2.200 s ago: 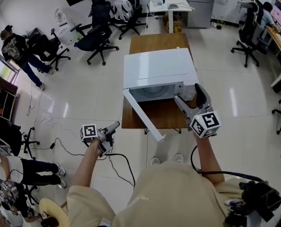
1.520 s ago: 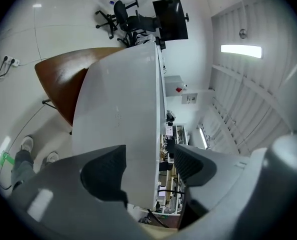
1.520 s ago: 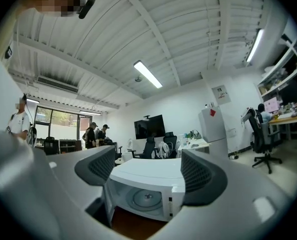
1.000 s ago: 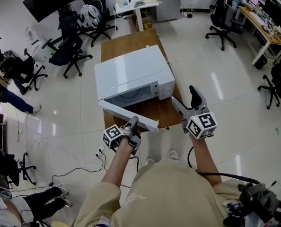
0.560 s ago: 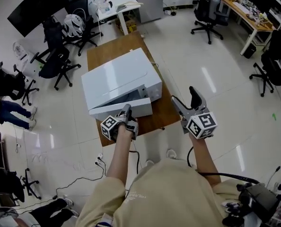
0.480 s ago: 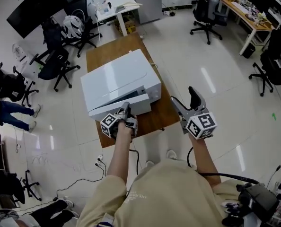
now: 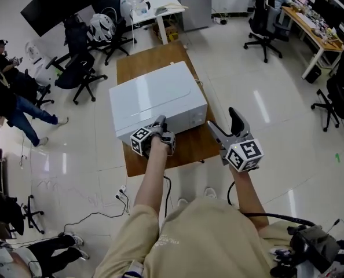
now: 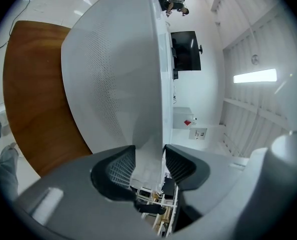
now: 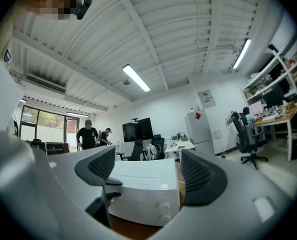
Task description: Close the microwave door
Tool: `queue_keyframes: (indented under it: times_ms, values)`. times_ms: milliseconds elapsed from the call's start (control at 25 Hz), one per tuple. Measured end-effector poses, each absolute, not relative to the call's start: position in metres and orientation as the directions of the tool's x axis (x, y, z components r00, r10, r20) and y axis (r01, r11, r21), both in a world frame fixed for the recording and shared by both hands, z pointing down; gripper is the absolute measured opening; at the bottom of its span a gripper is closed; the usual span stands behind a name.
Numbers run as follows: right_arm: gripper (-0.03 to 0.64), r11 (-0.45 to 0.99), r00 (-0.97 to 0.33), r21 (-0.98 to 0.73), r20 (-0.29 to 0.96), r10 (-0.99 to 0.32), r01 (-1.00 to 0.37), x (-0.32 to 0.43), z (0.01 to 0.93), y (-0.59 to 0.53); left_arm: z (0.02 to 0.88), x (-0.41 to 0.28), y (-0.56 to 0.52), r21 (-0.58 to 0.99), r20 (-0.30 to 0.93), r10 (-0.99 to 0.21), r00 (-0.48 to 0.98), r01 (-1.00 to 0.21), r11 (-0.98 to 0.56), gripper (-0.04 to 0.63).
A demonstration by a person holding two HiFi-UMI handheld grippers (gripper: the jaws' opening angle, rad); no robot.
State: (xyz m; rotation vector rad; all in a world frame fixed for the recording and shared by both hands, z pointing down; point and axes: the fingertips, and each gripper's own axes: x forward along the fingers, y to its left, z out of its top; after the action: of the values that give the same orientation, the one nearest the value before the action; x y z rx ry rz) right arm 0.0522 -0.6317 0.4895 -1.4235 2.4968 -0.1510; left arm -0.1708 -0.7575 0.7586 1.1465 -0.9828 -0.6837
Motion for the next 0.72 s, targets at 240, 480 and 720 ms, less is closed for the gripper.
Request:
queue_keyframes:
  times_ms: [240, 480, 720]
  values:
    - [0.400, 0.600, -0.565, -0.206, -0.207, -0.799, -0.773, 0.017, 0.506, -0.616, 0.722, -0.152, -0.714, 0.981, 0.162, -0.821, 0.547, -0.181, 0.073, 0.153]
    - [0.400, 0.668, -0.628, -0.172, -0.238, -0.741, -0.724, -0.021, 0.548, -0.588, 0.621, -0.169, -0.628, 0.800, -0.057, -0.830, 0.554, -0.473, -0.371, 0.176]
    - [0.400, 0.697, -0.657, -0.141, -0.245, -0.713, -0.703, -0.043, 0.561, -0.581, 0.590, -0.226, -0.585, 0.463, -0.062, -0.930, 0.362, -0.815, -0.348, 0.195]
